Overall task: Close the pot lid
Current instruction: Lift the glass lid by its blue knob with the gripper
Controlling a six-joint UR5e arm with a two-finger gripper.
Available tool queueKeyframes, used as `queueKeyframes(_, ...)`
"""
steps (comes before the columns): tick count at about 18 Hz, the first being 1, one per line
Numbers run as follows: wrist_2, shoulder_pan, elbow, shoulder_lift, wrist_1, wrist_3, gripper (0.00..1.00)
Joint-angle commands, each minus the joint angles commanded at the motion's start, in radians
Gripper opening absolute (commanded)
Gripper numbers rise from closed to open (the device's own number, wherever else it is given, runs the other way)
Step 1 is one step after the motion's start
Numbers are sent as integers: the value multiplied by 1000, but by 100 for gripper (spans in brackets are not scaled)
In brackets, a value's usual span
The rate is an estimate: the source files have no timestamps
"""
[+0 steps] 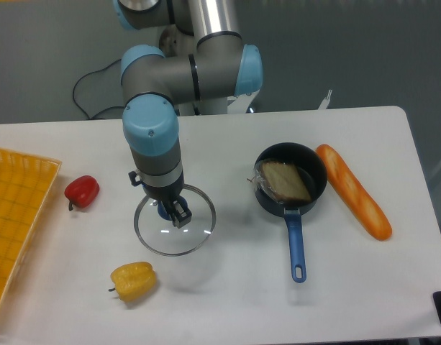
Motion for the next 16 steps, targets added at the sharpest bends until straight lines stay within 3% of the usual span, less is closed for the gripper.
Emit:
queueKeyframes(8, -95, 35, -2, 12, 8, 2, 42)
queueKeyframes(16, -97, 37, 14, 14, 9, 3, 42)
